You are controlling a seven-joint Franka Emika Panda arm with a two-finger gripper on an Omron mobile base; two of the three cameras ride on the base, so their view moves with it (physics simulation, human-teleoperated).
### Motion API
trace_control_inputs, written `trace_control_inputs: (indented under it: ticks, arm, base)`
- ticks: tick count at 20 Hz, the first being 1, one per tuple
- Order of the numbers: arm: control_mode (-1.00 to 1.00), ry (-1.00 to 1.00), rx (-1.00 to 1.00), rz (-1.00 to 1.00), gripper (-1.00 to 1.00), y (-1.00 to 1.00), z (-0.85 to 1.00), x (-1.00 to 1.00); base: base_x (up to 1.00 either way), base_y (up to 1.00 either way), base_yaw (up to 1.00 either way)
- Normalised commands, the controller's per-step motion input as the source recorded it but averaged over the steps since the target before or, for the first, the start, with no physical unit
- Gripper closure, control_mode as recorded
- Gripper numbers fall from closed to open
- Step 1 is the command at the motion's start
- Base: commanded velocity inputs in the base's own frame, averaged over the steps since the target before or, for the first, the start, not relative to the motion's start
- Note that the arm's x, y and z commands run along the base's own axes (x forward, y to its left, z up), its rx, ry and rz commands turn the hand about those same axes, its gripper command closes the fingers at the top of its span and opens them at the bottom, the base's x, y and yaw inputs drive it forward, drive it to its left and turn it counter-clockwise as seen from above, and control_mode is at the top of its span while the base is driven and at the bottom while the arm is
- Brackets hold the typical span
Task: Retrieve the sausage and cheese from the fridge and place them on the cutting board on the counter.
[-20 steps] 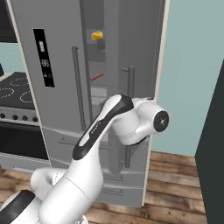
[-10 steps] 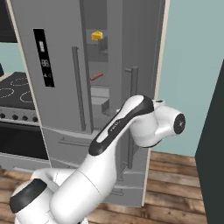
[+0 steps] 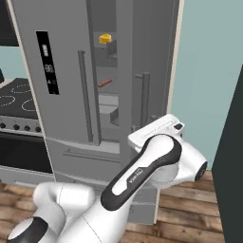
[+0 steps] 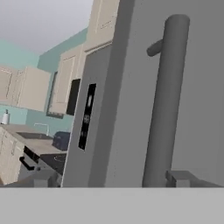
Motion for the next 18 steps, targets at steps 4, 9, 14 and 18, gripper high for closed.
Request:
trace_control_inputs:
  ticks: [4, 9, 14, 18]
  arm:
    - [-1.0, -0.18, -0.01, -0.11, -1.0, 0.28, 0.46, -0.69]
    - [-1.0, 0.01, -0.1, -0.32, -1.0, 0.46, 0.56, -0.47]
    - [-1.0, 0.09, -0.2, -0.35, -1.0, 0.61, 0.51, -0.34]
    - [-1.0, 0.15, -0.27, -0.33, -1.0, 0.89, 0.32, -0.13]
  base:
    - [0.0, 0.0, 0.0]
    - [0.0, 0.0, 0.0]
    - [0.0, 0.0, 0.0]
    - [0.0, 0.0, 0.0]
